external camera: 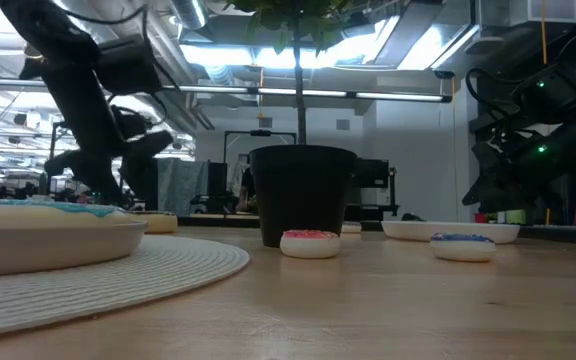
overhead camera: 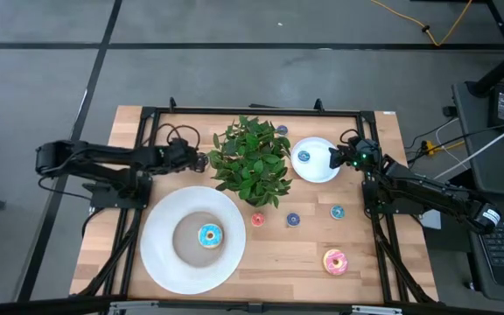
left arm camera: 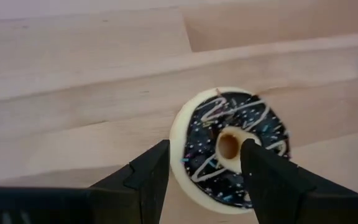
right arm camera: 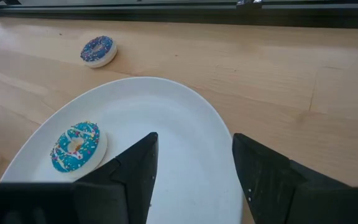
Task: Pick & Place donuts
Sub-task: Put the large black donut on the brown plate
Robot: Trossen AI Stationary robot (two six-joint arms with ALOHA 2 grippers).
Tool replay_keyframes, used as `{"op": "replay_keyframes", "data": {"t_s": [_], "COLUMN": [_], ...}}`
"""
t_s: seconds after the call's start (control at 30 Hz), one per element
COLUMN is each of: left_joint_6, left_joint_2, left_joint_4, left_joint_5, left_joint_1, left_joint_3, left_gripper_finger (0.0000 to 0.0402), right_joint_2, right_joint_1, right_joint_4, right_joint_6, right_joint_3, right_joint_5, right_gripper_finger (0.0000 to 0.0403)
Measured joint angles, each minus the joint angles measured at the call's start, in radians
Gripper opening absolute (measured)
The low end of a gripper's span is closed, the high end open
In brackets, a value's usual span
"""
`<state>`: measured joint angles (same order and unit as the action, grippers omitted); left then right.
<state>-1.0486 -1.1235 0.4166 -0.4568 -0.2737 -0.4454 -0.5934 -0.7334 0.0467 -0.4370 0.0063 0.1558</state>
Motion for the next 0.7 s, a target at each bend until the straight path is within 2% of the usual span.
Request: {"op": "replay_keyframes", "data": {"t_s": [0.27, 0.43, 0.7], "left_joint_6": [0.035, 0.033, 0.024], "left_joint_2": [-0.136, -0.162, -0.150], "left_joint_4": [-0.094, -0.118, -0.114], "left_joint_5": [-0.001, -0.001, 0.012], "left_joint_1": [0.000, 0.000, 0.000], "left_joint_3": [0.000, 0.000, 0.000], "left_gripper_finger": [0.0187, 0.0180, 0.0094], "right_joint_2": [0.000, 0.000, 0.000], "right_joint_1": [0.000, 0.000, 0.000], "right_joint_4": [0.000, 0.000, 0.000], "right_joint_6": [0.000, 0.000, 0.000], "right_joint_3": [0.000, 0.000, 0.000], "right_joint_5": [0.000, 0.000, 0.000], "right_gripper_finger": [0.0207, 0.0207, 0.0207]}}
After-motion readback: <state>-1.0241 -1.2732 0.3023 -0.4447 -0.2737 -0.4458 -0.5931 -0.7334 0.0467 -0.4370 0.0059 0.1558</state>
